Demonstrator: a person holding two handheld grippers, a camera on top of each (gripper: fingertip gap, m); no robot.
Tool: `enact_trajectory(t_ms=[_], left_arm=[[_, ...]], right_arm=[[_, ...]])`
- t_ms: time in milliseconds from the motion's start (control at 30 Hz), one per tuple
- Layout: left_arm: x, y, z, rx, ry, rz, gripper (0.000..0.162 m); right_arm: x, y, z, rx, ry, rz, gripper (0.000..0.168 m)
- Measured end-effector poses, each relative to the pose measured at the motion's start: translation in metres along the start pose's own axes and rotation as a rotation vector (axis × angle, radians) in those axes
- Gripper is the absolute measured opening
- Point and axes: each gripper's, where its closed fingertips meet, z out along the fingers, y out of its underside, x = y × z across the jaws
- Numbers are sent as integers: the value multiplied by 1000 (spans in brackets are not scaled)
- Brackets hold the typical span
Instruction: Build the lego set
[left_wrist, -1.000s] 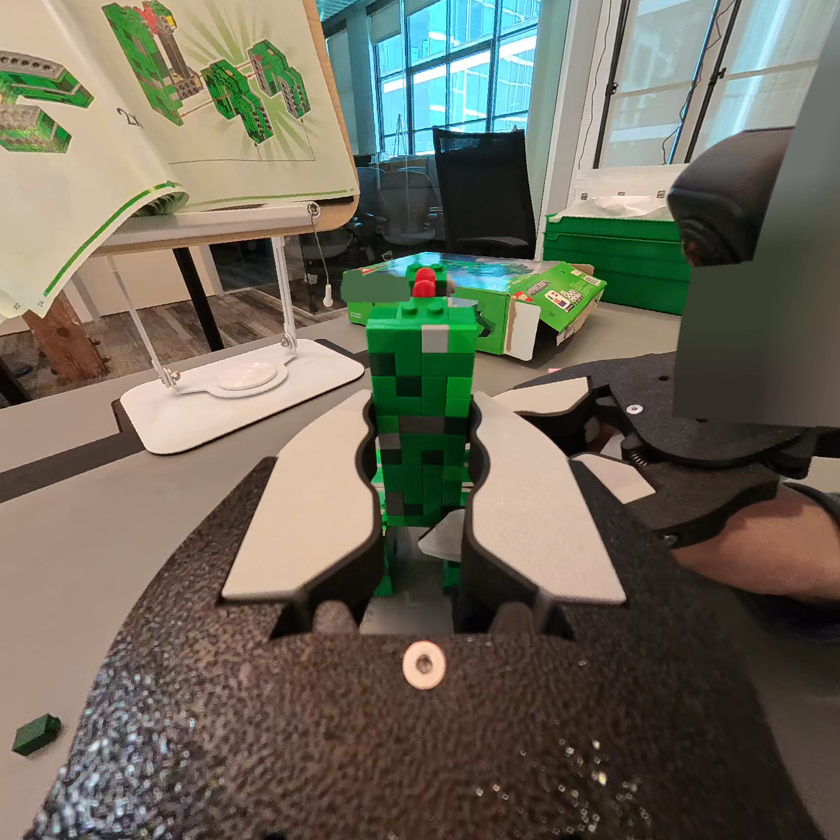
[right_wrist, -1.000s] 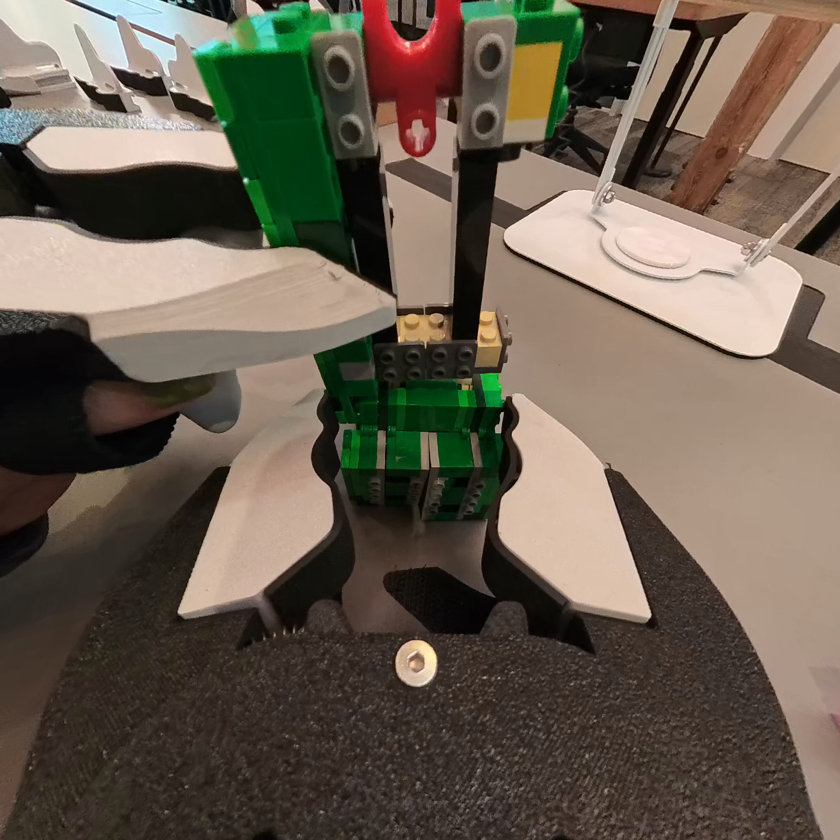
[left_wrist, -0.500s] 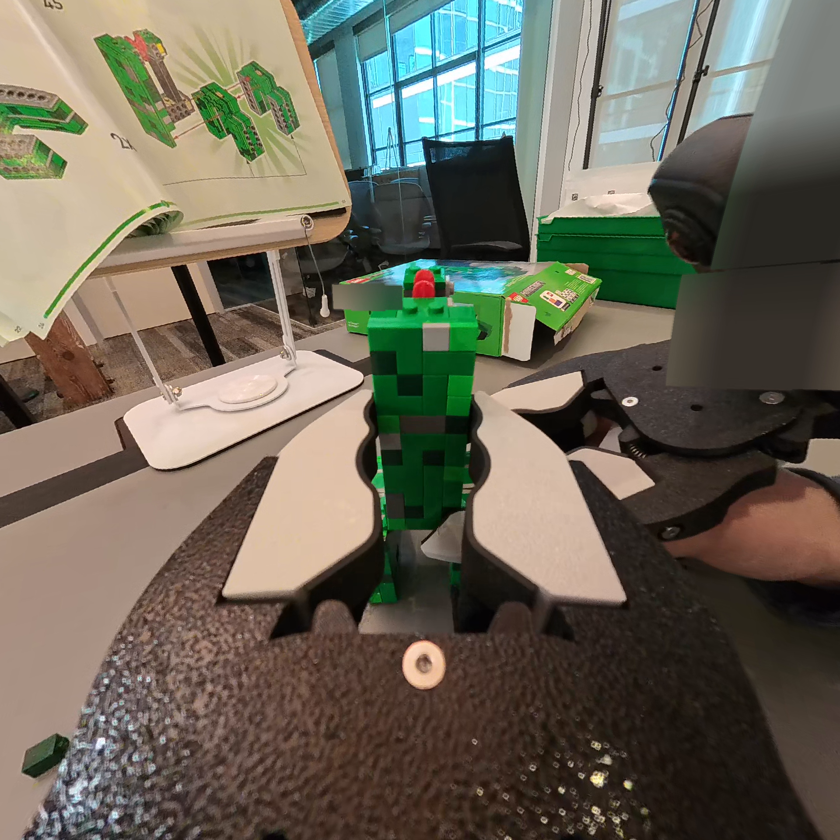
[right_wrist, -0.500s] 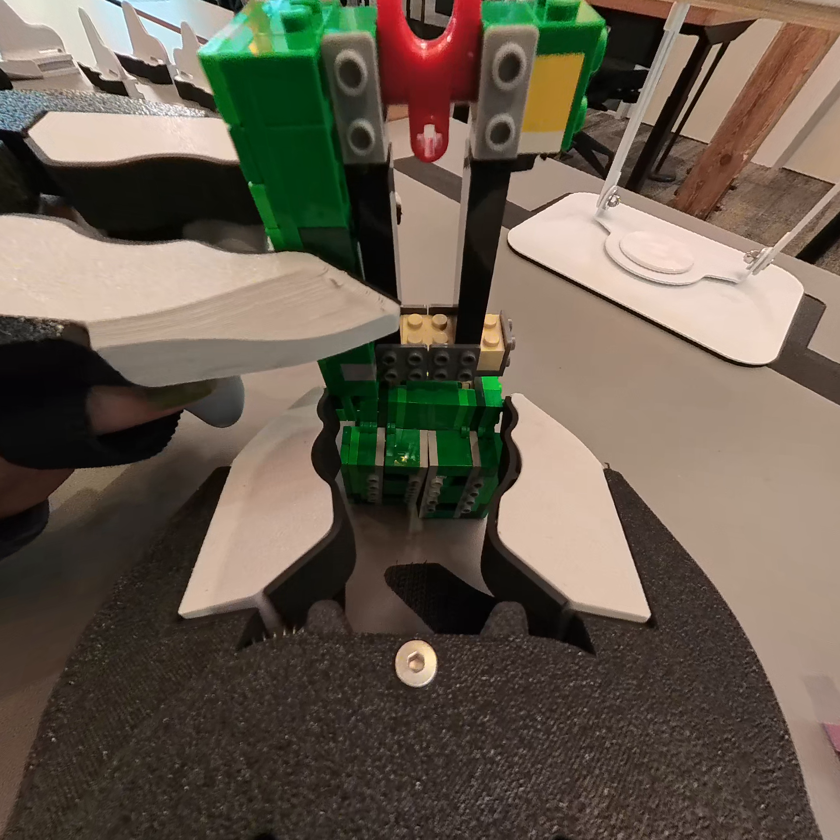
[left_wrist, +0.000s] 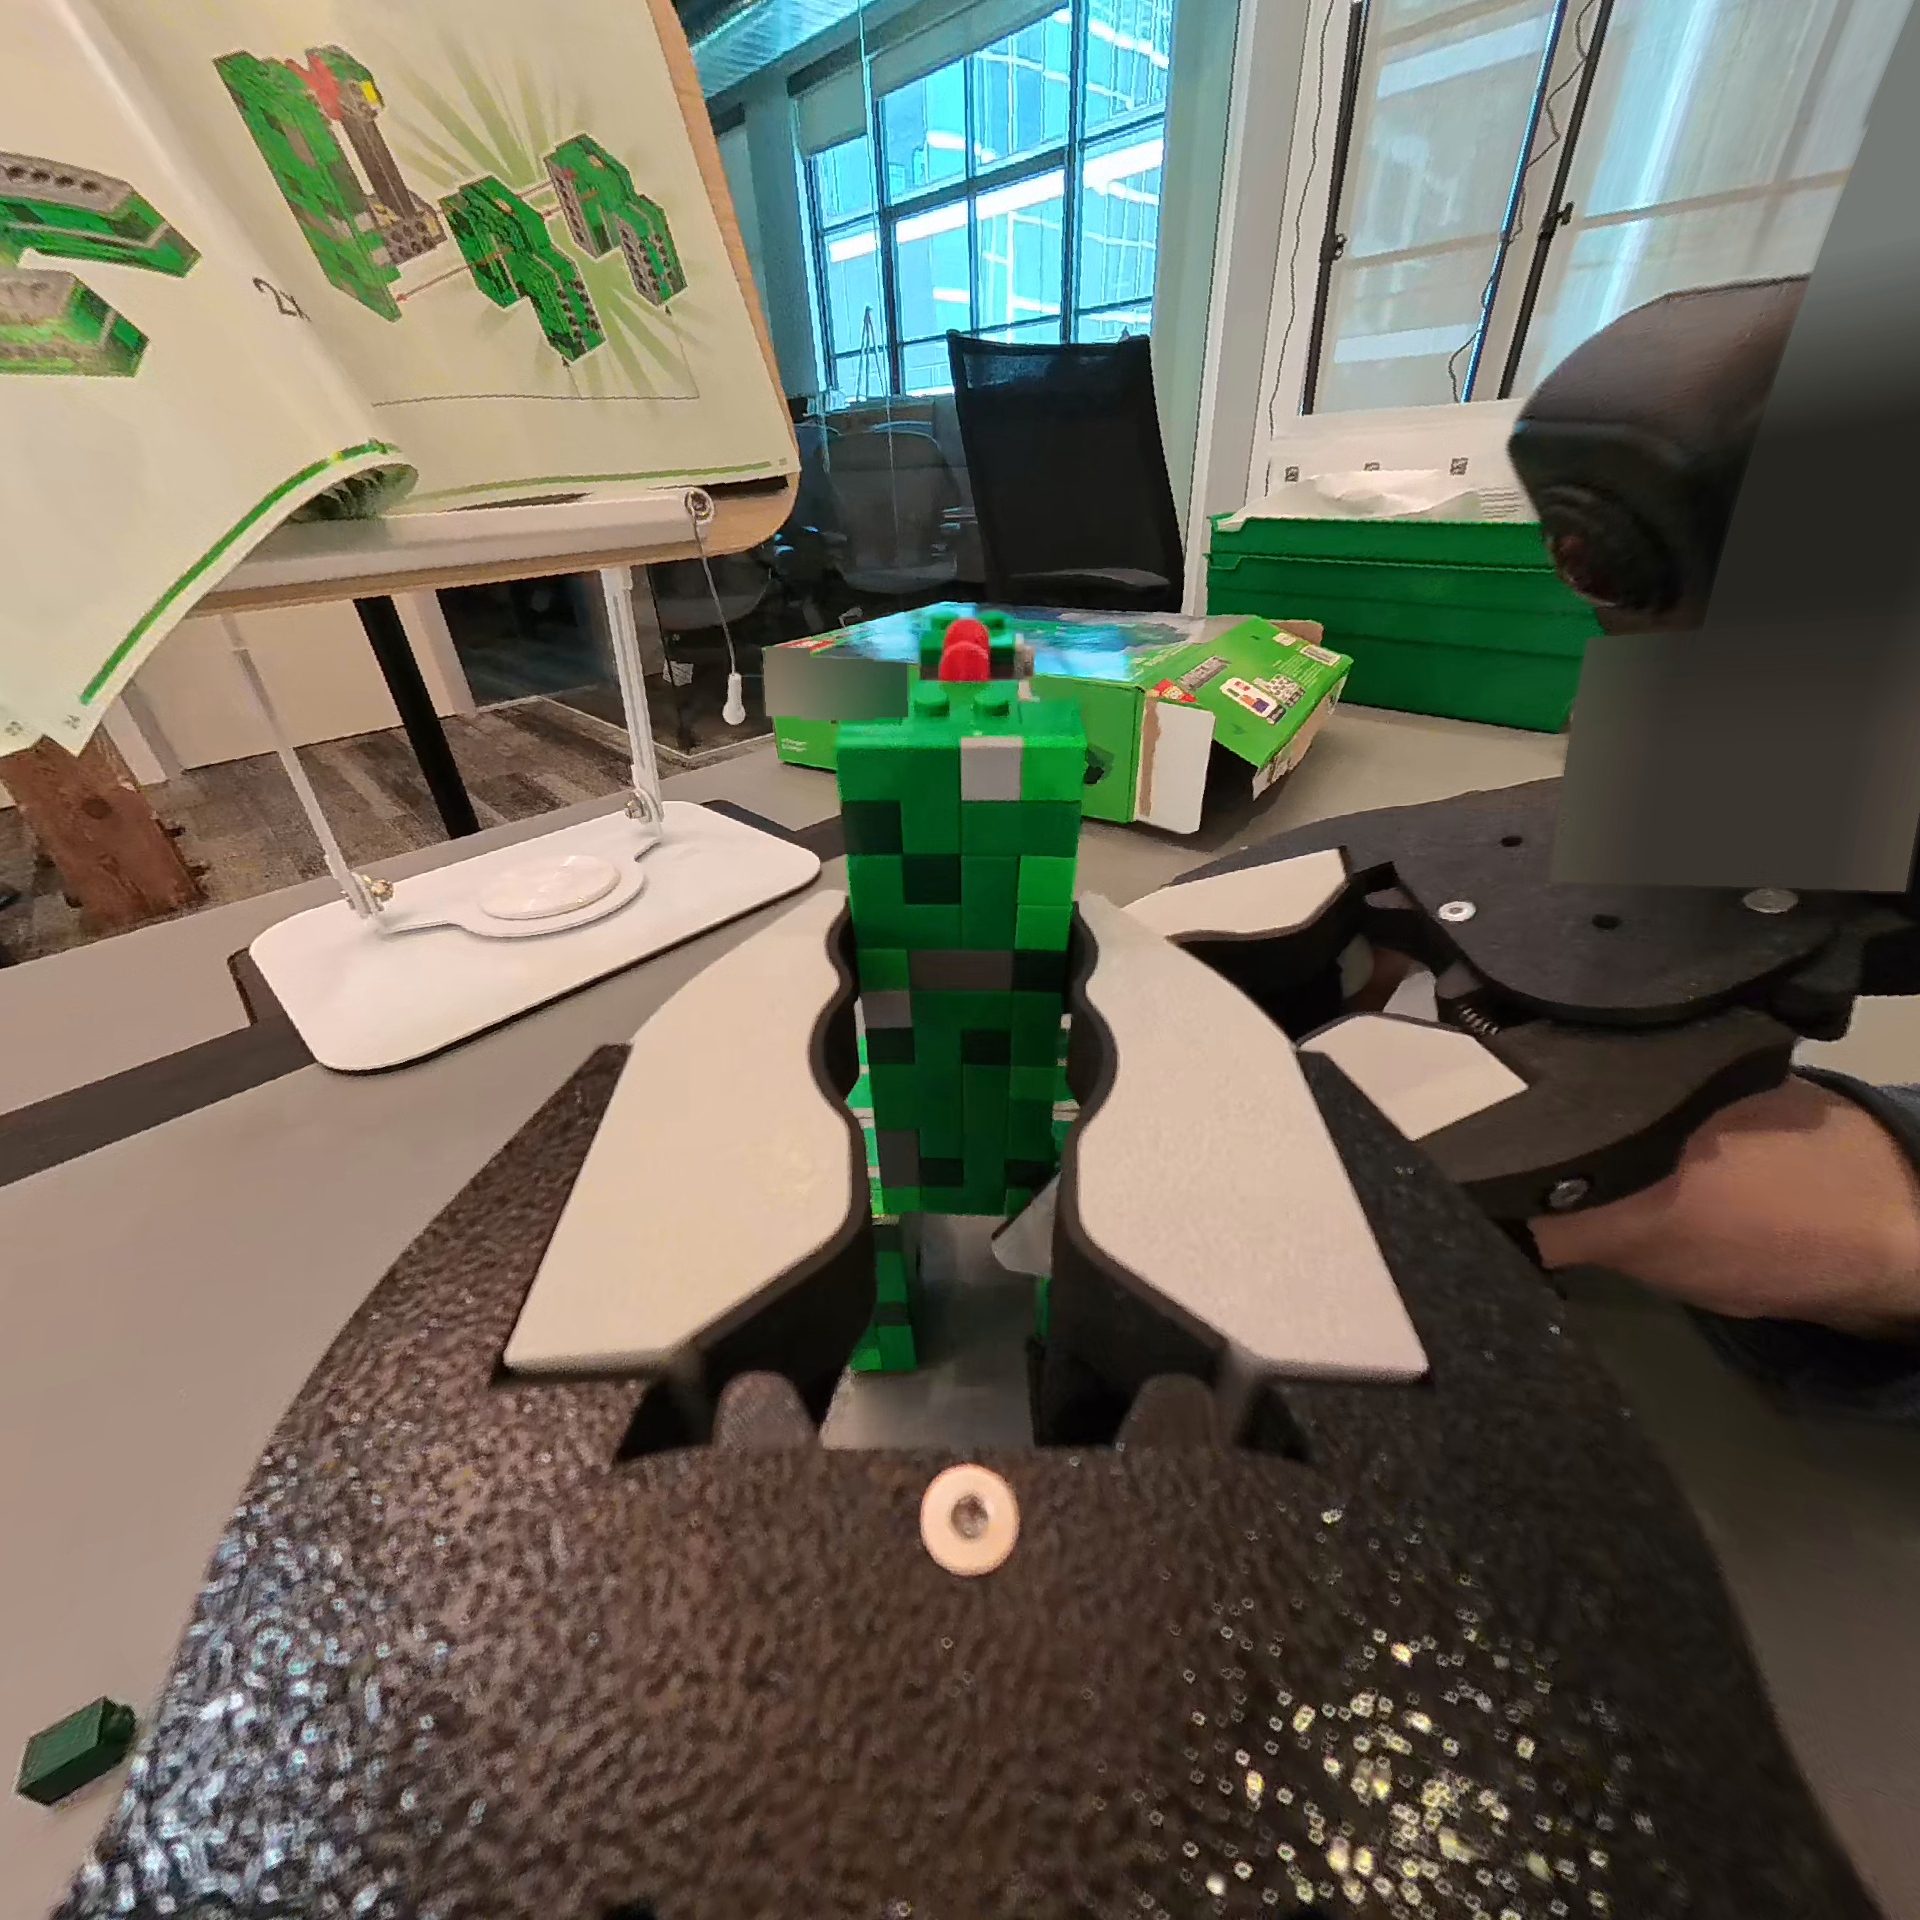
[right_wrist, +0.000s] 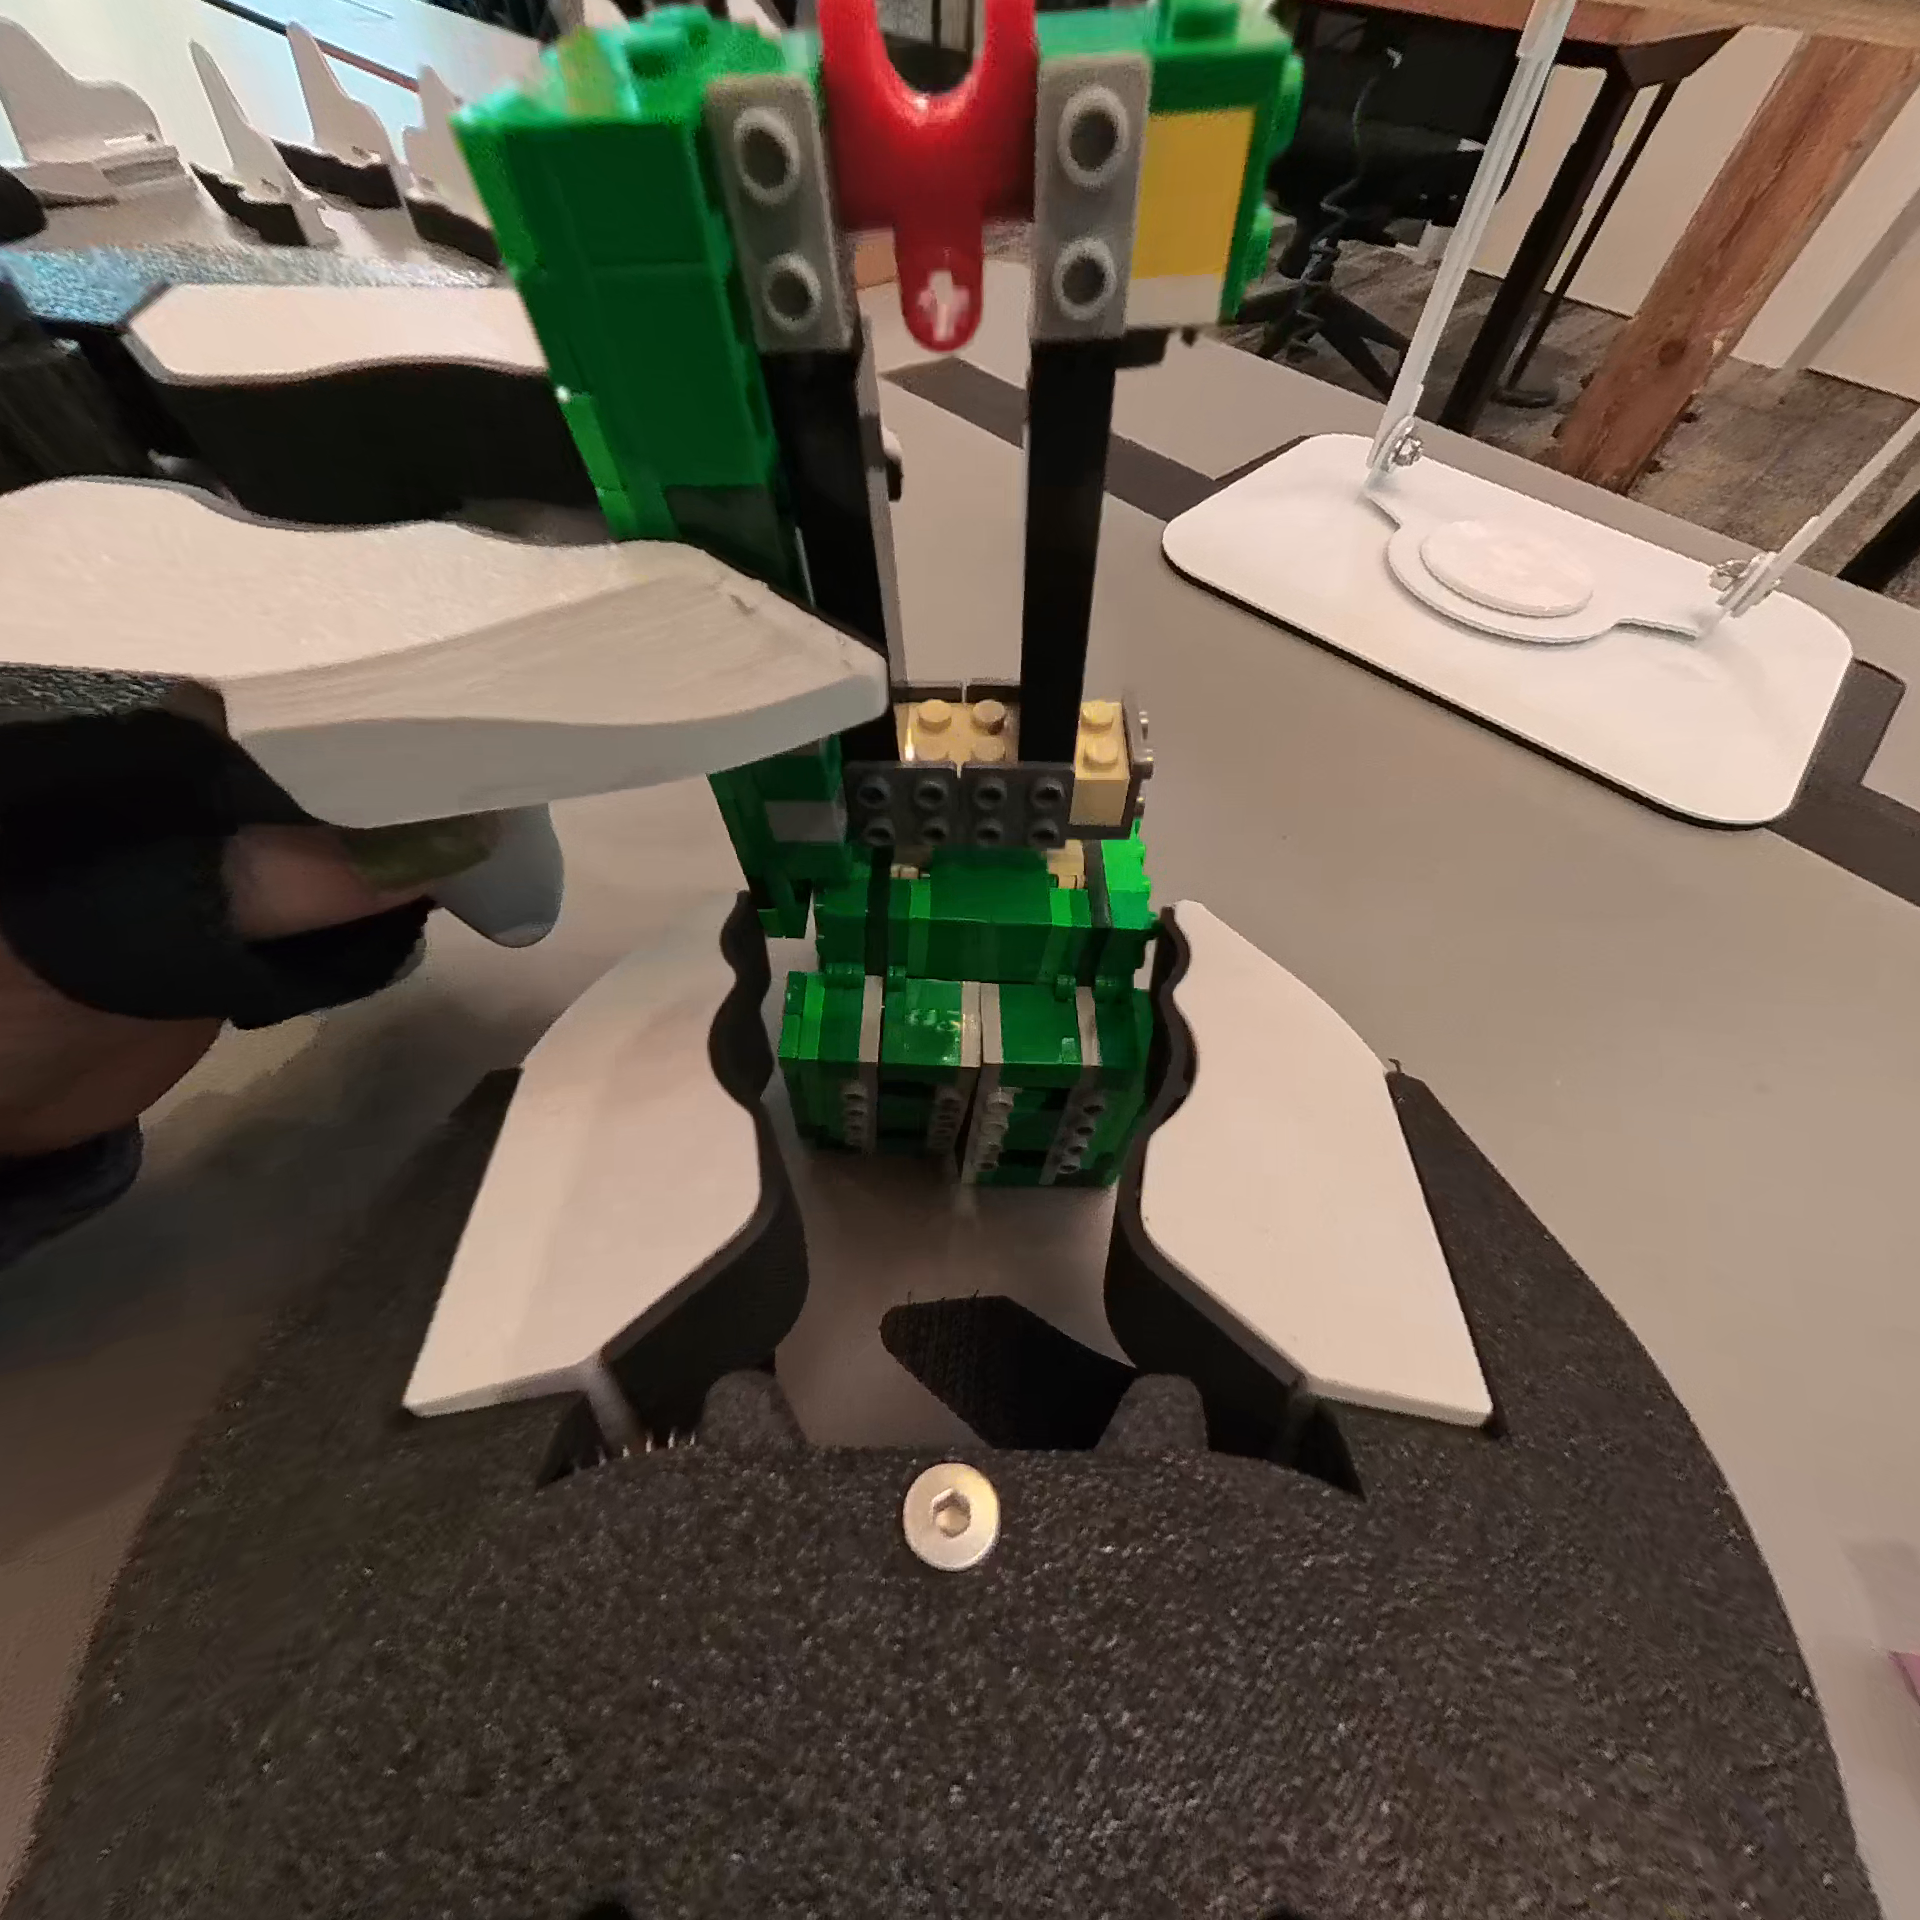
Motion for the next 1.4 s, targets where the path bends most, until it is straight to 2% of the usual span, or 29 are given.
enact_trajectory(t_ms=[1400], left_arm=[[1,0,2,3,4,0,36]], right_arm=[[-2,1,1,-16,-14,2,67]])
